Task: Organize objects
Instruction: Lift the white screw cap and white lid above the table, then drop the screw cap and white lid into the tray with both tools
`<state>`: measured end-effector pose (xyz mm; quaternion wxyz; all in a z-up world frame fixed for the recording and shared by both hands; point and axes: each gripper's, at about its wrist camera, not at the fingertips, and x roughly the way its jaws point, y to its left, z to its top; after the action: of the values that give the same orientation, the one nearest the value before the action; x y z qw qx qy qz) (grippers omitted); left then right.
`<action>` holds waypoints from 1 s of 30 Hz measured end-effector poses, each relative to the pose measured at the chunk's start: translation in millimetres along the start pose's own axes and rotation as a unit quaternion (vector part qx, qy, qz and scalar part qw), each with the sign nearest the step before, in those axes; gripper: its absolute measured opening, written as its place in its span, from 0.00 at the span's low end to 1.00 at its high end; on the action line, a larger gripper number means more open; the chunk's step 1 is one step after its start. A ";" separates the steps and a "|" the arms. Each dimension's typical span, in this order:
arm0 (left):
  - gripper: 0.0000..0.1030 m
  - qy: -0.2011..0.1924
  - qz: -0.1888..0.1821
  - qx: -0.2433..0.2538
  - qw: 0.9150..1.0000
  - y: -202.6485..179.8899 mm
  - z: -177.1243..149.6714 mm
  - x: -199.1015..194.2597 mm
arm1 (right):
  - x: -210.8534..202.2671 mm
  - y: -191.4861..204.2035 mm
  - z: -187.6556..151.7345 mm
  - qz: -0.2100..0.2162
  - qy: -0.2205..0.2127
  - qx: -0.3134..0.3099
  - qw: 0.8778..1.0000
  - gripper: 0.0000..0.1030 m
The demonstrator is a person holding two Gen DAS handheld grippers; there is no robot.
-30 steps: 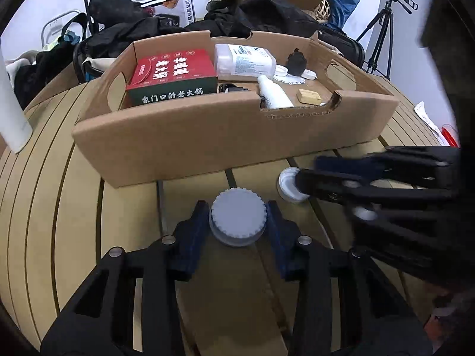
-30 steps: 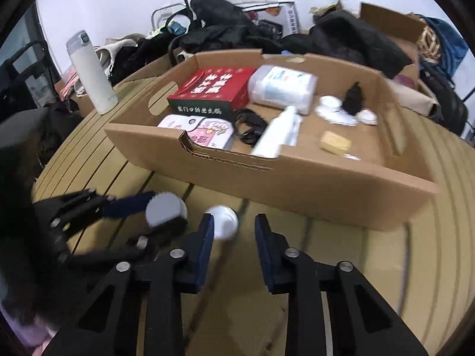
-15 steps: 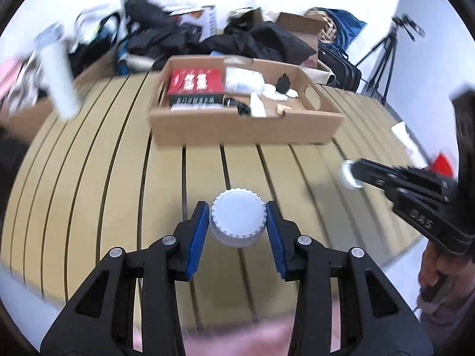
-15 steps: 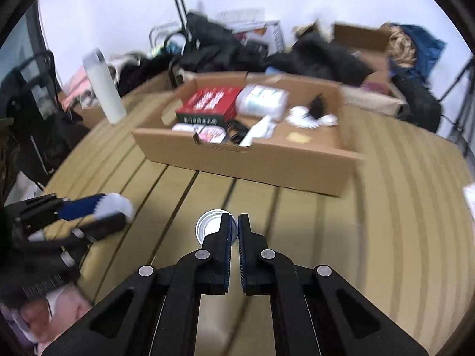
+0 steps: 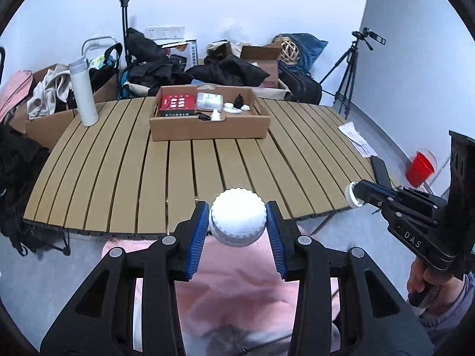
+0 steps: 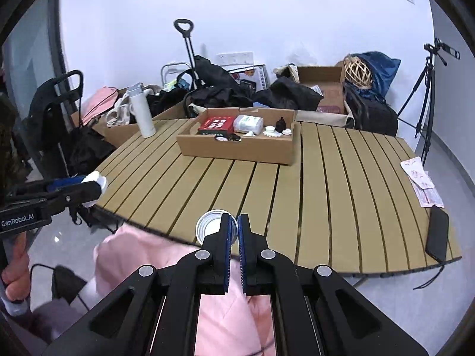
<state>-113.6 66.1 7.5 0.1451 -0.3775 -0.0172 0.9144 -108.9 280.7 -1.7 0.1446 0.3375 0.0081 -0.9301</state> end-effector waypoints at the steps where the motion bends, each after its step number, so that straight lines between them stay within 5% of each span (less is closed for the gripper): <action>1: 0.34 -0.002 0.001 0.005 1.000 -3.5 0.3 -0.7 | -2.8 2.3 -0.9 0.001 -0.003 -0.001 1.000 0.05; 7: 0.34 -0.015 -0.004 0.022 1.000 -18.4 -2.4 -12.5 | -14.6 11.6 -4.3 0.001 -0.015 -0.007 1.000 0.05; 21: 0.34 0.022 0.000 0.003 1.000 -10.3 -2.1 28.1 | 14.4 -9.0 -10.1 0.003 0.011 0.019 1.000 0.05; 25: 0.34 0.024 -0.008 0.007 1.000 -6.3 21.7 49.1 | 30.4 -18.3 3.6 -0.009 0.021 0.015 1.000 0.05; 30: 0.34 0.001 -0.035 0.013 0.999 0.9 94.2 63.8 | 41.6 -34.7 62.0 -0.006 0.001 -0.004 1.000 0.05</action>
<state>-222.2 90.3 31.0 0.1819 -0.3751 -0.0180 0.9088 -187.6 296.0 17.1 0.1405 0.3376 0.0138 -0.9307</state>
